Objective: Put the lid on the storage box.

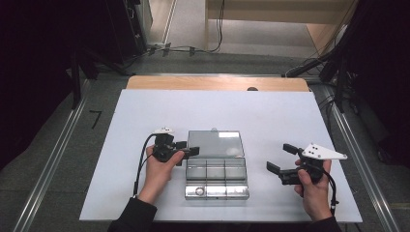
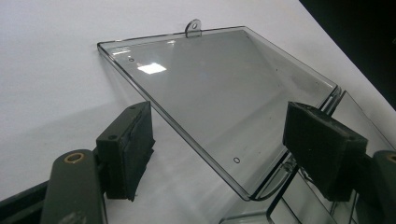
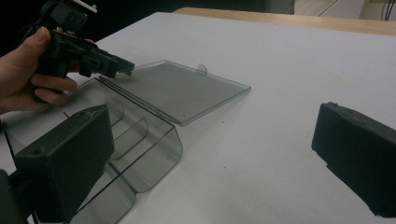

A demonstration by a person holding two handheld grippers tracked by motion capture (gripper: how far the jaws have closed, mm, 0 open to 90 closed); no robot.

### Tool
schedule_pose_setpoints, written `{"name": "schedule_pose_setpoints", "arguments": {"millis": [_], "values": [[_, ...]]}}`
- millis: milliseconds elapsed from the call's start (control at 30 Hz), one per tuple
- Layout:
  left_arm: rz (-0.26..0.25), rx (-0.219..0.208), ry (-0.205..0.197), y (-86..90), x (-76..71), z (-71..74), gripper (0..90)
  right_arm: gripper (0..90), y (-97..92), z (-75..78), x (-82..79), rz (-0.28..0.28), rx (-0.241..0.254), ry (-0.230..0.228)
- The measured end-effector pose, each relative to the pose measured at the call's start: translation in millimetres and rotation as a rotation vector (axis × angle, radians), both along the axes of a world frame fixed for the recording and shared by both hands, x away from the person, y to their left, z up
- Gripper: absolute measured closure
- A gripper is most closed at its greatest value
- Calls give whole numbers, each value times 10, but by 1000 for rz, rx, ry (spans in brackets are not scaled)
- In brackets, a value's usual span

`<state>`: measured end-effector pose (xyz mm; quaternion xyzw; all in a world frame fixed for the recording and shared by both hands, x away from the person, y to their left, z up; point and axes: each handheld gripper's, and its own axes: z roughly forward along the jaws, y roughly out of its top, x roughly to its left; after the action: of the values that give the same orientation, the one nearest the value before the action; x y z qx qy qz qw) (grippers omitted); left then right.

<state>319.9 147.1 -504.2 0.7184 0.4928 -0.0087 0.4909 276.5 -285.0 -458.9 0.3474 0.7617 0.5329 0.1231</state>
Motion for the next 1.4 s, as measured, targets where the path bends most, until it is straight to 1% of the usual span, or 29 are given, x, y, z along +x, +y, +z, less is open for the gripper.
{"name": "schedule_pose_setpoints", "arguments": {"millis": [67, 167, 333, 367, 467, 600, 667, 833, 1000, 1067, 1200, 1300, 1400], "values": [[-3, 1, 4, 4, 2, -7, 237, 0, 34, -11, 35, 7, 2, 6], [-1, -4, 8, 2, 6, -15, 246, 0, 81, -24, 85, 9, 5, 28], [-2, -4, 13, -5, 7, -24, 255, 0, 169, -3, 174, 23, -10, 42], [-1, -7, 15, -7, 8, -25, 256, 0, 184, -2, 189, 27, -10, 39], [-4, -12, 20, -12, 9, -30, 258, 0, 243, 9, 232, 35, -14, 54], [-4, -5, 22, -20, 9, -39, 264, 0, 322, 4, 294, 46, -16, 62], [-4, -8, 26, -24, 10, -45, 265, 0, 362, -6, 322, 49, -15, 72], [-4, -4, 32, -30, 9, -53, 270, 0, 460, -44, 388, 62, -24, 96], [-4, -13, 38, -30, 12, -61, 274, 0, 550, -77, 452, 72, -30, 125], [-6, -16, 39, -29, 12, -63, 276, 20, 578, -92, 471, 63, -32, 132], [-7, -22, 42, -28, 15, -69, 280, 29, 635, -141, 522, 64, -34, 165], [-6, -24, 42, -31, 16, -73, 284, 40, 680, -189, 554, 62, -44, 194], [-7, -28, 44, -32, 16, -75, 288, 54, 715, -237, 585, 49, -50, 211]]}}
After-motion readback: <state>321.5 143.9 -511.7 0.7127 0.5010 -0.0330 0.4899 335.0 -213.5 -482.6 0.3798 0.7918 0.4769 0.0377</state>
